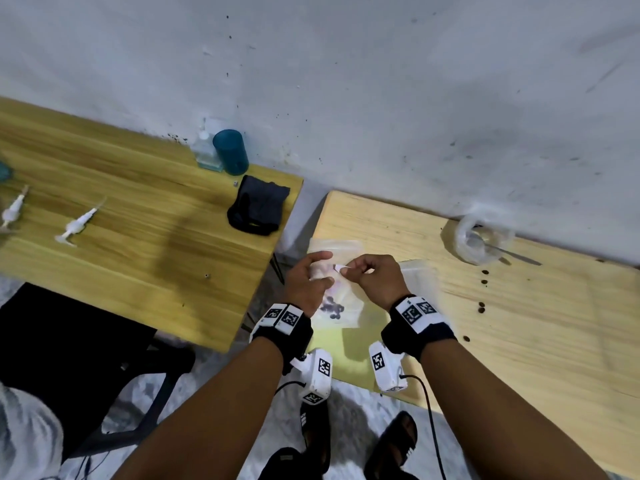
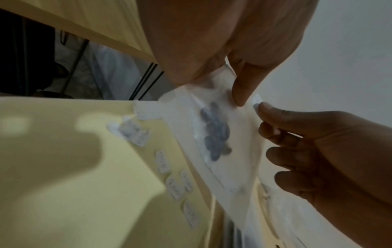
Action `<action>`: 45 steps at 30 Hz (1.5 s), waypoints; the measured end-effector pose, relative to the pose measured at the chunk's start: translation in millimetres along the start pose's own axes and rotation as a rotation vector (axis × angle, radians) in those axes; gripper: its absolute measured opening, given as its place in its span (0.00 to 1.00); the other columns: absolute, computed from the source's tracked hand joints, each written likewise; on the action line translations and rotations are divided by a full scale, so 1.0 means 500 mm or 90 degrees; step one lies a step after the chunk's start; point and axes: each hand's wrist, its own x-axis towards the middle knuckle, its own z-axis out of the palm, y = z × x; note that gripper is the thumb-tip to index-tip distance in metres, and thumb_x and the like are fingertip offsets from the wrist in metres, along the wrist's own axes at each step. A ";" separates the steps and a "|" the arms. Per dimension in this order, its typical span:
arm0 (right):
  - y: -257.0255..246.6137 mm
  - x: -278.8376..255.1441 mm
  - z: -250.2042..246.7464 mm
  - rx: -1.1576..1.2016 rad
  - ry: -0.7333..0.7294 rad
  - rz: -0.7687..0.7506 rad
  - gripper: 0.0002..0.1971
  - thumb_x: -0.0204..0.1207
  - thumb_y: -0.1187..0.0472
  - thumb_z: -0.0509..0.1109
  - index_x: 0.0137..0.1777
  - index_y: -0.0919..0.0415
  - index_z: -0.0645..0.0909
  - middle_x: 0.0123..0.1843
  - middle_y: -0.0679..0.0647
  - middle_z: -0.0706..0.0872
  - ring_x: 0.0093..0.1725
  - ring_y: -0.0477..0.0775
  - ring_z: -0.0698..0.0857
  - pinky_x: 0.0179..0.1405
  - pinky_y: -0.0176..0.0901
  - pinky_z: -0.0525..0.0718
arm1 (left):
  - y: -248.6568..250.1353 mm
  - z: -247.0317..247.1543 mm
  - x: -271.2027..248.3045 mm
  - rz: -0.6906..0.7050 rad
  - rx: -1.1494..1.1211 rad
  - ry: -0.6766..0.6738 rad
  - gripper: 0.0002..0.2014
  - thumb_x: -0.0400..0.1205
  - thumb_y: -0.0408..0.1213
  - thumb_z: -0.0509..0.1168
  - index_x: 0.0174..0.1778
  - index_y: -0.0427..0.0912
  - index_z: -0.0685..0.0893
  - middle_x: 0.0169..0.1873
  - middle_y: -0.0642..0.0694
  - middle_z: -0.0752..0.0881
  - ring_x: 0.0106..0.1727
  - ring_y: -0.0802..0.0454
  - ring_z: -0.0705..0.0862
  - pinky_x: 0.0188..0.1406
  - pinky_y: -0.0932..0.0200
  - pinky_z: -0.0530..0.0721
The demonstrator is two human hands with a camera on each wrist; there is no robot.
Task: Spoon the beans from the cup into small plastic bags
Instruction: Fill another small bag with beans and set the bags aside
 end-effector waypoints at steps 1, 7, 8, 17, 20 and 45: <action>-0.001 -0.001 -0.008 -0.028 0.012 0.000 0.08 0.69 0.53 0.81 0.36 0.56 0.88 0.32 0.47 0.86 0.34 0.46 0.81 0.39 0.39 0.79 | 0.004 0.011 0.000 0.001 0.000 -0.003 0.22 0.72 0.17 0.67 0.54 0.47 0.87 0.48 0.51 0.84 0.45 0.59 0.83 0.38 0.72 0.84; -0.022 -0.023 -0.051 -0.173 0.097 0.007 0.09 0.70 0.47 0.77 0.37 0.51 0.87 0.36 0.43 0.88 0.40 0.47 0.86 0.41 0.42 0.83 | 0.021 0.067 -0.009 0.025 -0.028 -0.033 0.24 0.70 0.13 0.65 0.54 0.44 0.87 0.51 0.47 0.86 0.54 0.50 0.83 0.53 0.56 0.84; -0.024 -0.027 -0.053 -0.183 0.113 0.006 0.09 0.70 0.46 0.77 0.38 0.50 0.86 0.37 0.43 0.88 0.41 0.48 0.86 0.40 0.42 0.82 | 0.024 0.071 -0.010 0.020 -0.029 -0.034 0.24 0.70 0.13 0.65 0.54 0.43 0.87 0.50 0.47 0.85 0.53 0.51 0.82 0.52 0.58 0.84; 0.015 -0.026 -0.075 0.082 0.170 0.043 0.16 0.62 0.55 0.85 0.34 0.53 0.77 0.33 0.46 0.80 0.35 0.50 0.78 0.37 0.42 0.75 | 0.029 0.102 0.002 0.012 -0.061 0.020 0.08 0.76 0.26 0.71 0.47 0.41 0.87 0.40 0.48 0.86 0.42 0.53 0.82 0.43 0.67 0.82; 0.024 -0.017 -0.078 0.095 0.185 0.046 0.13 0.64 0.59 0.83 0.32 0.51 0.79 0.31 0.45 0.81 0.33 0.49 0.79 0.40 0.44 0.78 | 0.032 0.111 0.005 0.031 -0.019 0.035 0.08 0.75 0.25 0.71 0.46 0.42 0.88 0.41 0.50 0.86 0.44 0.55 0.82 0.40 0.73 0.81; 0.134 -0.097 -0.263 0.130 0.132 0.122 0.12 0.64 0.76 0.75 0.33 0.57 0.85 0.34 0.52 0.86 0.36 0.50 0.83 0.38 0.35 0.79 | 0.036 0.278 -0.020 -0.109 -0.174 -0.107 0.21 0.64 0.19 0.74 0.52 0.38 0.87 0.52 0.35 0.88 0.53 0.36 0.86 0.54 0.50 0.84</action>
